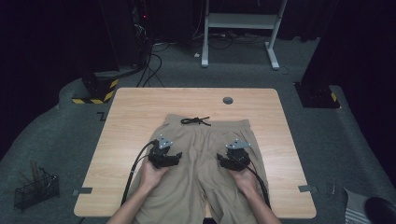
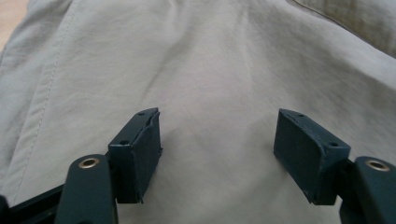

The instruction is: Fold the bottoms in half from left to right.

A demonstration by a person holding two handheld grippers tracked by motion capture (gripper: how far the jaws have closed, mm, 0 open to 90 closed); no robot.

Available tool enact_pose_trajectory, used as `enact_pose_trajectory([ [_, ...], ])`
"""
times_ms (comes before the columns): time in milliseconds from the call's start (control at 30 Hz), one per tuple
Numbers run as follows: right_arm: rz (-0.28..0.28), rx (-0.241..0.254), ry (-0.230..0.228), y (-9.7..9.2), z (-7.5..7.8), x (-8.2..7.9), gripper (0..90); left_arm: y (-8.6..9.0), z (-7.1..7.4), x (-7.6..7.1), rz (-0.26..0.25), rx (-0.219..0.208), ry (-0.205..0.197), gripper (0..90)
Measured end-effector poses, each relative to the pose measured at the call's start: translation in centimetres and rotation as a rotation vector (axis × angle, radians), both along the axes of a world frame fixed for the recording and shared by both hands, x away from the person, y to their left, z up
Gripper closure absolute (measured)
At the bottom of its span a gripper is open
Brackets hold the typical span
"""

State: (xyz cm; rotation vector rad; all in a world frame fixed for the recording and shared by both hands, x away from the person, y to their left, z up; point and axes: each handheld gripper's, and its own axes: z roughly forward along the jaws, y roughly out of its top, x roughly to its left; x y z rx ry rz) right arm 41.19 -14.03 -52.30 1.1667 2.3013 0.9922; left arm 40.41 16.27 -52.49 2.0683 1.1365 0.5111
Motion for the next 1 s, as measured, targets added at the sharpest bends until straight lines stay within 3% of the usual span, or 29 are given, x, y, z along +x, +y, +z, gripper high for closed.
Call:
enact_pose_trajectory([
  [100,0.015,-0.004,0.012,-0.2,0.1,-0.6,43.2,-0.1,0.5,-0.1,-0.020,0.020,0.037,32.4],
  [233,0.023,-0.024,0.031,0.0,0.5,-0.2,41.3,0.2,1.5,0.7,0.005,0.007,0.010,32.1],
  [300,0.026,-0.007,0.015,0.2,0.9,0.0,41.3,0.8,2.7,2.0,0.033,-0.007,-0.009,31.3],
  [333,0.026,-0.007,0.015,0.2,0.9,0.0,41.3,0.8,2.7,2.0,0.033,-0.007,-0.009,30.7],
  [367,0.024,0.019,0.006,0.4,1.4,0.4,41.0,1.3,3.2,3.0,0.058,-0.022,-0.003,30.1],
  [467,0.024,0.036,0.000,1.0,1.8,1.3,38.3,2.2,3.5,4.3,0.076,-0.036,-0.015,33.3],
  [567,0.024,0.045,-0.010,1.7,2.0,2.0,35.4,3.0,3.3,5.4,0.129,-0.031,-0.052,36.5],
  [633,0.023,0.052,-0.010,1.8,2.0,2.2,34.9,3.2,3.1,5.7,0.150,-0.042,-0.048,35.7],
  [667,0.023,0.074,-0.012,2.1,2.2,2.5,34.4,3.5,2.8,6.5,0.168,-0.028,-0.008,33.4],
  [733,0.023,0.076,-0.019,2.3,2.2,2.9,34.2,3.5,2.5,7.2,0.178,-0.001,0.009,31.7],
  [833,0.008,0.079,-0.010,2.5,2.1,3.6,33.1,3.7,2.3,7.9,0.185,0.003,0.022,28.9],
  [867,0.006,0.084,-0.012,2.5,2.1,3.8,33.0,3.7,2.1,8.6,0.183,0.002,0.054,26.7],
  [1000,-0.007,0.080,0.002,2.4,1.7,4.5,28.8,3.7,1.6,9.2,0.187,-0.014,0.065,26.3],
])
